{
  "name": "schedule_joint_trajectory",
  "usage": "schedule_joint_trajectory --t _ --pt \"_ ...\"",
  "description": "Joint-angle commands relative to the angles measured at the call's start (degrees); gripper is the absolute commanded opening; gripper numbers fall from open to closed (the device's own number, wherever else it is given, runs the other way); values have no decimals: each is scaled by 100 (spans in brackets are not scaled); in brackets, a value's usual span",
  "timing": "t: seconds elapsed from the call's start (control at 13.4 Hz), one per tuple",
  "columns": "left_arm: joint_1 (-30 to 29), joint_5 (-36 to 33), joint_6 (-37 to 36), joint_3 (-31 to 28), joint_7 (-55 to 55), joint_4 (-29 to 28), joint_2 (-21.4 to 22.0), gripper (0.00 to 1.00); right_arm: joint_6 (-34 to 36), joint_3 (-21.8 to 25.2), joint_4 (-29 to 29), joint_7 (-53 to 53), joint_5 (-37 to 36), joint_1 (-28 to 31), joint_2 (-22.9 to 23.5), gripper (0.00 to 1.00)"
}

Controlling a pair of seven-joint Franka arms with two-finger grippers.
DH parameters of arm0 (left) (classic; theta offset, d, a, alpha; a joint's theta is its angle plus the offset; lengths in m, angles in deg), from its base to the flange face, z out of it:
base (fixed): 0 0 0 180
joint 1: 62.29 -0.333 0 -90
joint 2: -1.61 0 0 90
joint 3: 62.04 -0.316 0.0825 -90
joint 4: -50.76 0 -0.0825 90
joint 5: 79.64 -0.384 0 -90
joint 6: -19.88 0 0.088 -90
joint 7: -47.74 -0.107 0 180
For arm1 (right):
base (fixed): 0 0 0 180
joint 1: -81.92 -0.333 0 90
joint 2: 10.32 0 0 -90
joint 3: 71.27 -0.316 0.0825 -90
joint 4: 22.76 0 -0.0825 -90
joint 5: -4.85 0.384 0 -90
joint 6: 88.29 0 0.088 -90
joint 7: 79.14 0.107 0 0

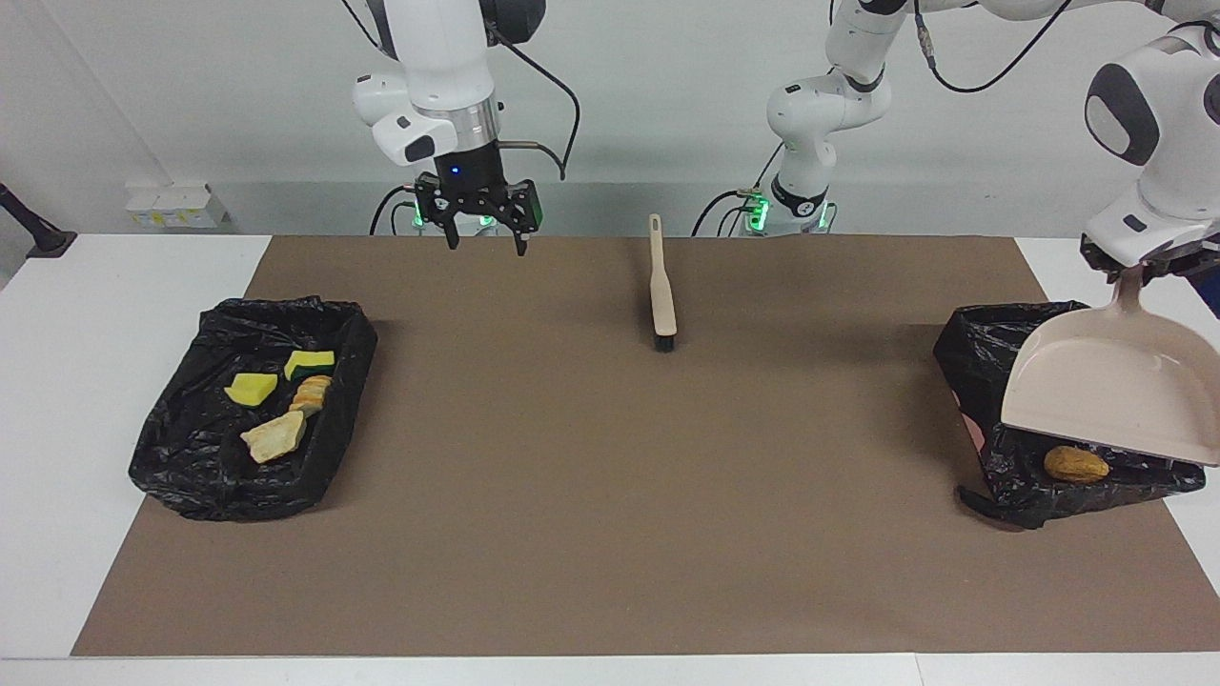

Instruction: Sweep and dump trash in bin

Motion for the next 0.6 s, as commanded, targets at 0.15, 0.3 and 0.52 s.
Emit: schedule_joint_trajectory --t 0.15,0.3,0.52 --pt "1289 1219 -117 -64 2046 -486 211 0 696 -47 980 -469 -219 246 497 100" --pt "2000 1834 -47 -64 2862 -662 256 0 819 -21 1015 -469 -219 273 488 100" --pt "2870 2628 592 -64 4296 -864 273 0 846 41 1076 -565 -210 308 497 100"
